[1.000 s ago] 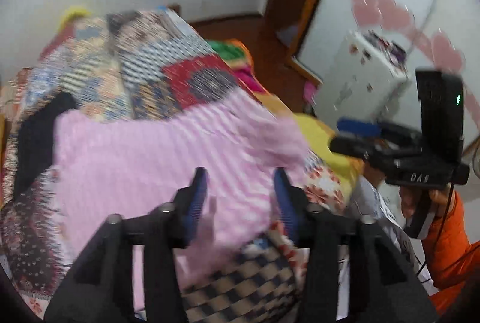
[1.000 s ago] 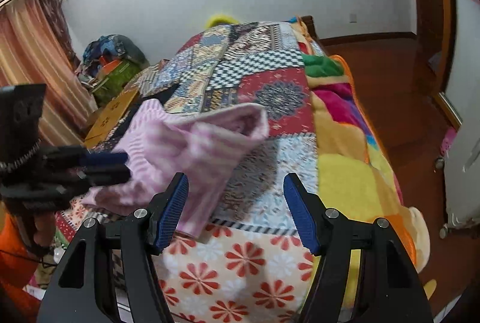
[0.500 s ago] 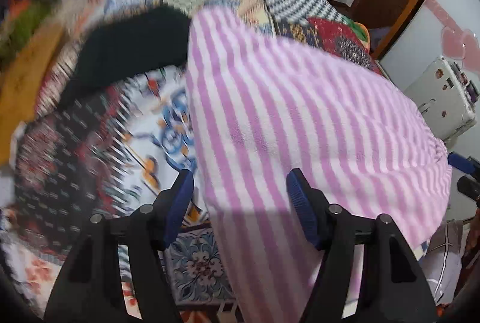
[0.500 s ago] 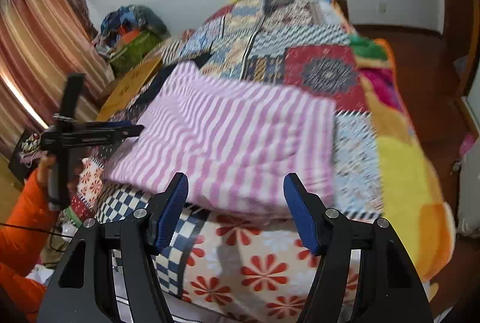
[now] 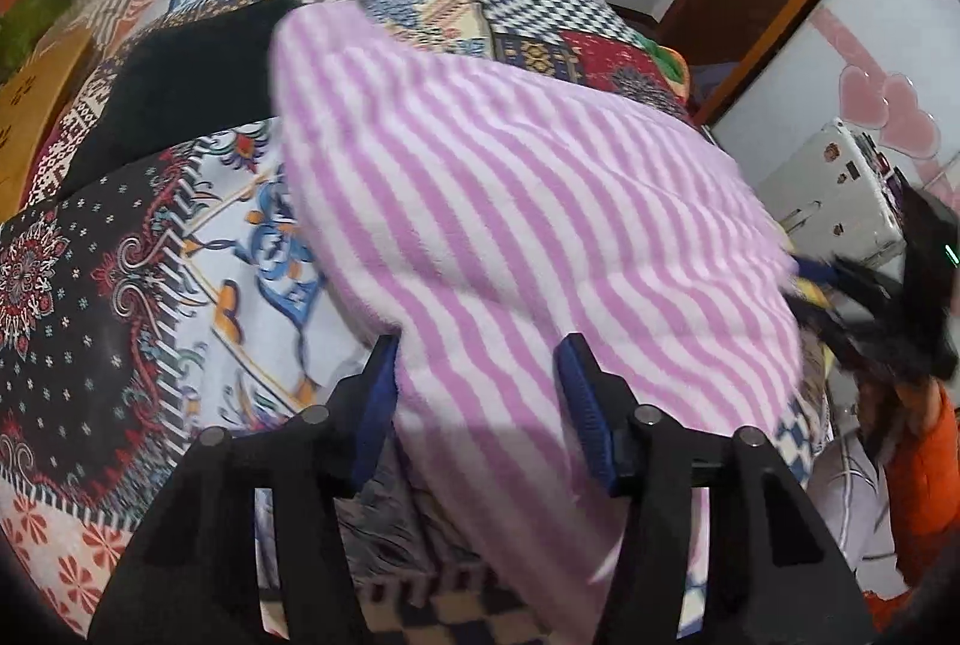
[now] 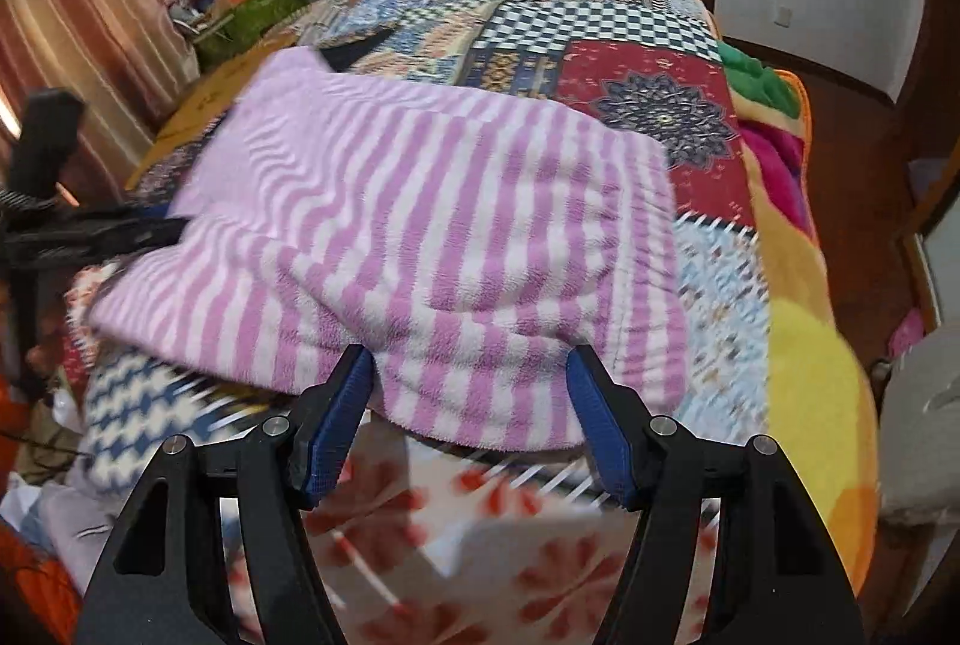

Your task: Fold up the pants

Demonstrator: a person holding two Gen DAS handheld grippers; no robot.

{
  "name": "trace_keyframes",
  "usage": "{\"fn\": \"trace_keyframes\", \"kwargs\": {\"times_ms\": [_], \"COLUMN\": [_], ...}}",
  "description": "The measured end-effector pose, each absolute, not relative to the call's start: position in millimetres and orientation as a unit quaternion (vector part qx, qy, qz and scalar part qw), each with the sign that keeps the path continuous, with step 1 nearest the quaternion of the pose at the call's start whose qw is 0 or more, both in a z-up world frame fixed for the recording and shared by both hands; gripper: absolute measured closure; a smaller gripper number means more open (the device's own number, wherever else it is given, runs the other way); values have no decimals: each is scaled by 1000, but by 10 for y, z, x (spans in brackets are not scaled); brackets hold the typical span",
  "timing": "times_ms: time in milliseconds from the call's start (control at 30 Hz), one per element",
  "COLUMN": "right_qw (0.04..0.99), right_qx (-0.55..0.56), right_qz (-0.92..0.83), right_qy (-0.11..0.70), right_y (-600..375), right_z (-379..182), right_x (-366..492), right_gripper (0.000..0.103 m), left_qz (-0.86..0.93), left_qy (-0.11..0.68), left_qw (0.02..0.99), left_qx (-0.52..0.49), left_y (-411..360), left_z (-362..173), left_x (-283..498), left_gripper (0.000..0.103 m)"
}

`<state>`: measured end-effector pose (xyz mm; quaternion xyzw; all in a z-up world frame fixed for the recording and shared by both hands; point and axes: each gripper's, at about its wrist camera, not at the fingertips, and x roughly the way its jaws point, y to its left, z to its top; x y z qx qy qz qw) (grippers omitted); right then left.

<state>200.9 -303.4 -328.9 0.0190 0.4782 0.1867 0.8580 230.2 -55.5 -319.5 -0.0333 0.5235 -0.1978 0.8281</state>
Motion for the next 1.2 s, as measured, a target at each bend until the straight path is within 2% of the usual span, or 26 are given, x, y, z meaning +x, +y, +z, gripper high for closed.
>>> {"fn": "trace_keyframes", "kwargs": {"times_ms": [300, 567, 667, 900, 1200], "right_qw": [862, 864, 871, 882, 857], "right_qx": [-2, 15, 40, 30, 21], "right_qz": [155, 144, 147, 178, 258], "right_qy": [482, 483, 468, 434, 445], "right_y": [-3149, -3207, -3240, -2923, -2268], "right_z": [-3480, -3371, -3185, -2804, -2799], "right_x": [2694, 2776, 2632, 2236, 2151], "right_gripper": [41, 41, 39, 36, 35], "left_qz": [-182, -126, -123, -149, -203], "left_qy": [513, 453, 443, 459, 497], "left_qw": [837, 882, 888, 874, 838], "left_qx": [-47, -4, 14, 55, 96], "left_y": [-863, -505, -374, -439, -600], "left_z": [-3082, -2627, -2551, -2871, -3389], "left_x": [2237, 2453, 2757, 3579, 3775], "left_gripper": [50, 50, 42, 41, 41]}}
